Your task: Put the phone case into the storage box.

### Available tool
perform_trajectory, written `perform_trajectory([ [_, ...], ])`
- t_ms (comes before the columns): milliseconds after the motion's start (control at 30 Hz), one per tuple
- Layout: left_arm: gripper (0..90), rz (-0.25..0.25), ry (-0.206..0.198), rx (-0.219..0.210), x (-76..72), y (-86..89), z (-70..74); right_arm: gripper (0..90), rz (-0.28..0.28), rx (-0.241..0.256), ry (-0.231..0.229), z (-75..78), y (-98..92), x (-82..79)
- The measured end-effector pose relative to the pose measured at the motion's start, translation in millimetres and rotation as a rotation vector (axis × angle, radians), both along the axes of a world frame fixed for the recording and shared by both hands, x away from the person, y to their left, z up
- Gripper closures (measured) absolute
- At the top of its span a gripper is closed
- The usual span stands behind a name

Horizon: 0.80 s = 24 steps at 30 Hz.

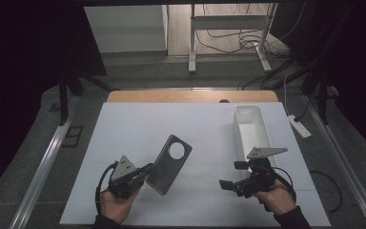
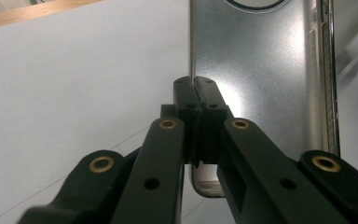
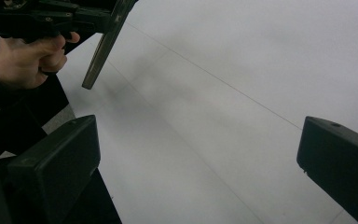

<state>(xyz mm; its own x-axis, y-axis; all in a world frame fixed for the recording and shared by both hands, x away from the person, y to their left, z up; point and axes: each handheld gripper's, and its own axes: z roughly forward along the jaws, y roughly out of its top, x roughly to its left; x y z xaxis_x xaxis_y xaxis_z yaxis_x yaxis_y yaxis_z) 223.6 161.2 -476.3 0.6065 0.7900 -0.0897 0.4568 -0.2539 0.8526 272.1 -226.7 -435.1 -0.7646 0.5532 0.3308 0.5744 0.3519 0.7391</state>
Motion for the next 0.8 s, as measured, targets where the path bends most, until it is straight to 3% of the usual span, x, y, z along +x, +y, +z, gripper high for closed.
perform_trajectory([
  [800,89.1,-0.029,0.016,0.005,3.9,-13.4,-3.5,0.0,0.009,0.021,0.056,-5.5,38.2,7.3],
])
